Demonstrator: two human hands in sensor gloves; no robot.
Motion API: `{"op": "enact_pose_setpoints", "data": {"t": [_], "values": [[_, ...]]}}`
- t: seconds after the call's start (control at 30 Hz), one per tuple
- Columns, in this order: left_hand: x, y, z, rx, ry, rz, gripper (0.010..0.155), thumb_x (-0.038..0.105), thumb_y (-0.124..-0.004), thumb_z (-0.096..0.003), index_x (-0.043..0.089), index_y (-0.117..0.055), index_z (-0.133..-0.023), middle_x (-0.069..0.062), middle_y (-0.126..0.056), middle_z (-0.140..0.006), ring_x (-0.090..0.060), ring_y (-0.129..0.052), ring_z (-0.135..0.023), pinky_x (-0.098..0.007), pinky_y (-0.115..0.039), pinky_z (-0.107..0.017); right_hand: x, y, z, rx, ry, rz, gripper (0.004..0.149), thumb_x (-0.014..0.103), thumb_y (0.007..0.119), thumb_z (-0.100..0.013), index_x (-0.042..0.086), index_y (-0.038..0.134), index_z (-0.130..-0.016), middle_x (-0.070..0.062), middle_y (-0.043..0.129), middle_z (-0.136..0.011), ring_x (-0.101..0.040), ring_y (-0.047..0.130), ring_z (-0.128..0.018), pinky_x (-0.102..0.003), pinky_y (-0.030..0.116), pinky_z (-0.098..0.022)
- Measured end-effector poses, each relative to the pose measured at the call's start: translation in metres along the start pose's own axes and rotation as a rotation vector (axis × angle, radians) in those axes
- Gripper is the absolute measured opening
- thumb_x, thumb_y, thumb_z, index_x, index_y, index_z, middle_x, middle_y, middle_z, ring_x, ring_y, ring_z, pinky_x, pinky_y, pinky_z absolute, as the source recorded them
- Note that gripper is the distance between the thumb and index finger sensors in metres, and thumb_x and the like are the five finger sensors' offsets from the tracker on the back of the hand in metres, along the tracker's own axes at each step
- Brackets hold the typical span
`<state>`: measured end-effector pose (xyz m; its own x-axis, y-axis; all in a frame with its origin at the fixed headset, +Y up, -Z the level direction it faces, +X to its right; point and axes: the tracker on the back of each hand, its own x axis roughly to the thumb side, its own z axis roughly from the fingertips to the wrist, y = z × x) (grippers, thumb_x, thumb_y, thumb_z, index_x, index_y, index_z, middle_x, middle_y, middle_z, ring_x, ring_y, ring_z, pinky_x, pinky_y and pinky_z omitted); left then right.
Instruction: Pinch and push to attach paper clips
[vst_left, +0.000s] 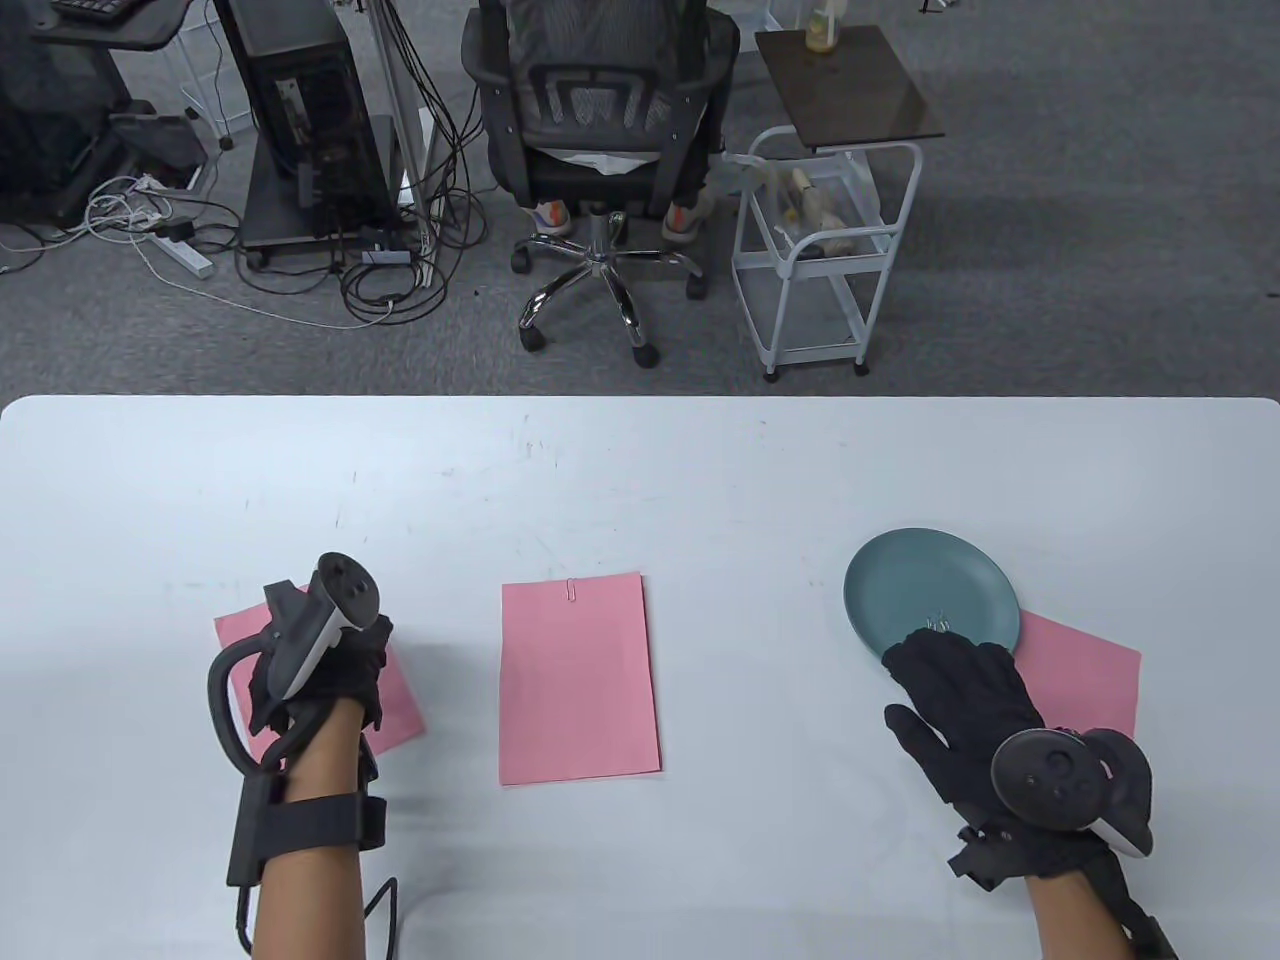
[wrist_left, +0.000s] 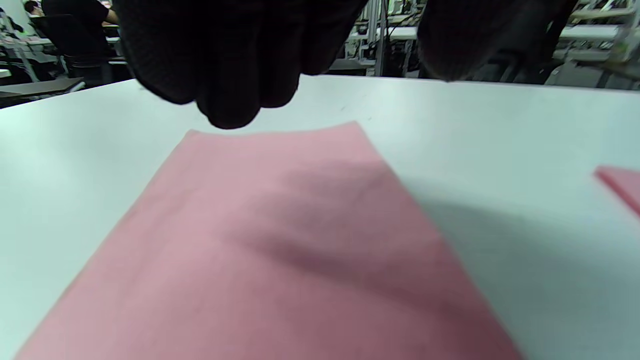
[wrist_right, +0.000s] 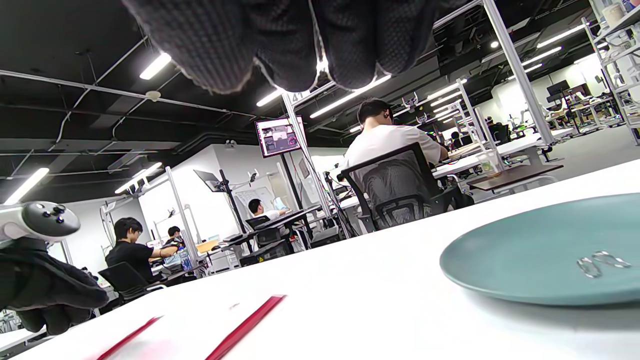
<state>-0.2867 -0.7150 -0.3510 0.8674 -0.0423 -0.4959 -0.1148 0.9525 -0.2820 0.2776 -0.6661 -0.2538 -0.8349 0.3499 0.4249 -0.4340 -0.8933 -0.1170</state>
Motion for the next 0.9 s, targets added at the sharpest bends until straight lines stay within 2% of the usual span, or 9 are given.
{"op": "enact_pose_setpoints", "data": {"t": [0.2, 0.37, 0.57, 0.77, 0.9], "values": [[0.018, -0.023, -0.022, -0.013, 0.087, -0.088, 0.082, 0.06, -0.073, -0.0606, 0.001, -0.058, -0.115, -0.026, -0.076, -0.108, -0.047, -0.089, -0.088, -0.058, -0.077, -0.064, 0.002, 0.0, -0.001, 0.014, 0.0, 0.013, 0.057, 0.043, 0.07, -0.06, 0.019, 0.062, -0.112, -0.016, 0.059, -0.116, -0.041, 0.054, -0.105, -0.057, 0.032, -0.079], [0.031, -0.026, -0.034, -0.011, 0.163, -0.187, 0.085, 0.065, -0.068, -0.0603, 0.0, -0.061, -0.114, -0.027, -0.079, -0.105, -0.046, -0.092, -0.084, -0.057, -0.08, -0.062, 0.007, -0.001, 0.0, 0.016, -0.014, 0.029, 0.057, 0.043, 0.07, -0.06, 0.019, 0.063, -0.111, -0.016, 0.059, -0.116, -0.041, 0.054, -0.105, -0.057, 0.032, -0.079], [0.041, -0.032, -0.048, -0.104, 0.174, -0.243, 0.087, 0.065, -0.072, -0.0594, -0.002, -0.06, -0.114, -0.027, -0.079, -0.106, -0.046, -0.092, -0.085, -0.056, -0.08, -0.062, 0.009, -0.001, 0.0, 0.02, -0.023, 0.043, 0.057, 0.043, 0.07, -0.06, 0.019, 0.063, -0.111, -0.016, 0.059, -0.116, -0.041, 0.054, -0.105, -0.057, 0.032, -0.079], [0.047, -0.032, -0.052, -0.148, 0.183, -0.221, 0.082, 0.058, -0.076, -0.061, -0.003, -0.059, -0.113, -0.028, -0.078, -0.106, -0.045, -0.092, -0.084, -0.055, -0.081, -0.062, 0.01, -0.002, 0.0, 0.023, -0.022, 0.05, 0.057, 0.042, 0.071, -0.06, 0.018, 0.064, -0.111, -0.017, 0.059, -0.116, -0.041, 0.054, -0.105, -0.057, 0.032, -0.079], [0.057, -0.034, -0.052, -0.116, 0.173, -0.248, 0.073, 0.049, -0.08, -0.0614, -0.001, -0.063, -0.111, -0.027, -0.082, -0.102, -0.04, -0.097, -0.079, -0.051, -0.085, -0.058, 0.01, -0.001, 0.0, 0.034, -0.02, 0.057, 0.057, 0.042, 0.071, -0.06, 0.018, 0.064, -0.111, -0.016, 0.059, -0.116, -0.041, 0.054, -0.105, -0.057, 0.032, -0.079]]}}
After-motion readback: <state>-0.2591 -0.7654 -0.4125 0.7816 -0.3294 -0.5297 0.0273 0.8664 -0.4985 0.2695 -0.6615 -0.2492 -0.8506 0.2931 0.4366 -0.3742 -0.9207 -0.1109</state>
